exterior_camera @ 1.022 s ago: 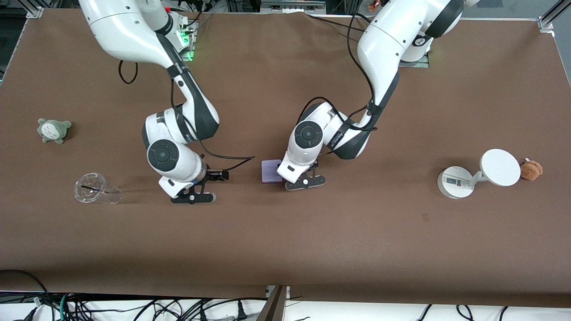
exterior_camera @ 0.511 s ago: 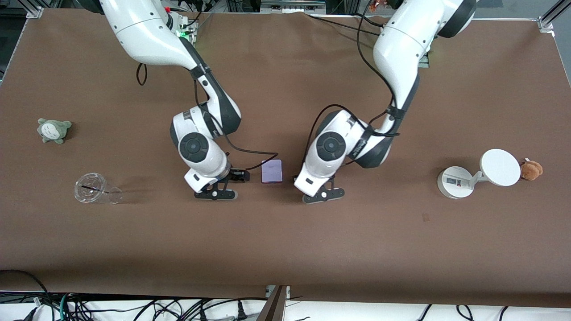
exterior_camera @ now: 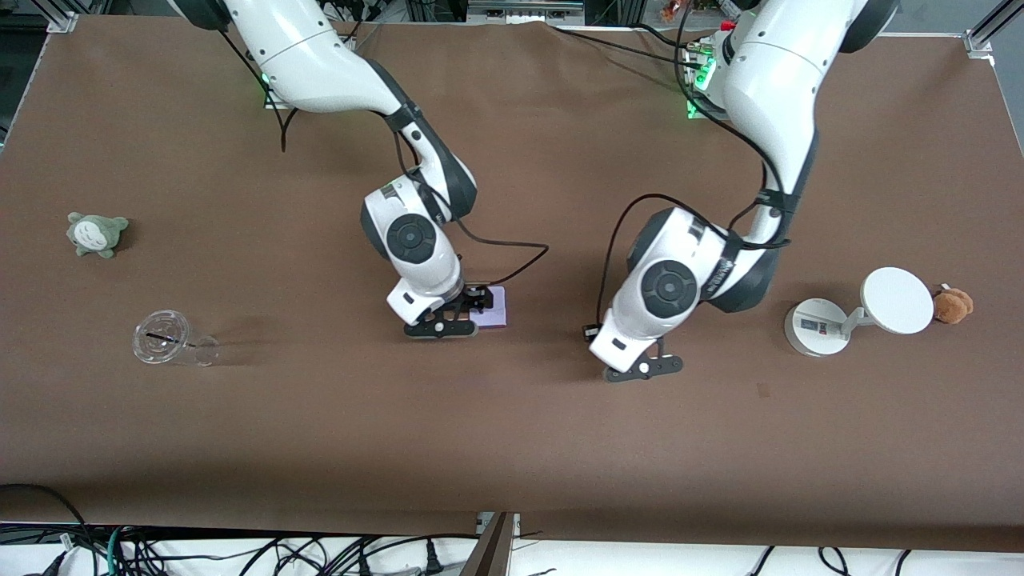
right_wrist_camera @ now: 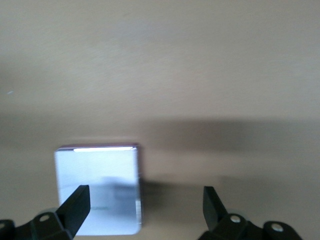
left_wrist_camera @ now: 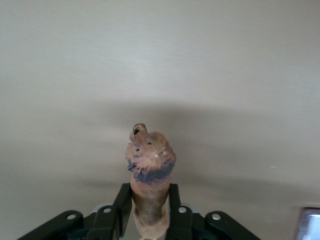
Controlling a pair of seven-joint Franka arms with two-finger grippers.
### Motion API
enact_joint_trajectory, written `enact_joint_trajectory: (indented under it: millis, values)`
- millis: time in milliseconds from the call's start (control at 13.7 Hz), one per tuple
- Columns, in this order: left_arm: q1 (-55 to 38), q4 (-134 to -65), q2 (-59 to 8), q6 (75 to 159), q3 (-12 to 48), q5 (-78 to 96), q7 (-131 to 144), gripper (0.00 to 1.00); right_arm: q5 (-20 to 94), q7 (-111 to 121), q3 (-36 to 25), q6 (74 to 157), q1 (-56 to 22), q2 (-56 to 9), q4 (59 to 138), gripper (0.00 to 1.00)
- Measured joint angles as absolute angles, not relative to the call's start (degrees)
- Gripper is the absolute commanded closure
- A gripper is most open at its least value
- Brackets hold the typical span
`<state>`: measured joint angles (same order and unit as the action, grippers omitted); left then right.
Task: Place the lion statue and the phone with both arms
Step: 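Close the left gripper on the lion while the right gripper grasps the phone, then carry the lion toward the white lamp while the right gripper carries the phone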
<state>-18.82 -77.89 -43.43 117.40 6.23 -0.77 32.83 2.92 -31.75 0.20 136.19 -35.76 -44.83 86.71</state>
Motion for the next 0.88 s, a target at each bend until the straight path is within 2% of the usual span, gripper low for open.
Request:
enact_joint_trajectory:
  millis: [292,584,876]
  values:
    - [-10.65,-87.41,-37.31,117.67,6.36,-0.77,19.37,1.00,2.72,-33.82,-0.04,140.96,-38.65,-47.06,86.67,0.00]
    - [-3.81,-97.96,-32.67,122.66,6.39,-0.77,7.67,1.00,1.41,-33.82,-0.36,142.30,-38.67,-47.81,86.53,0.00]
    - [1.06,-101.74,-32.22,125.86,6.48,-0.77,-0.87,1.00,1.40,-33.82,-0.36,142.75,-38.69,-47.83,86.45,0.00]
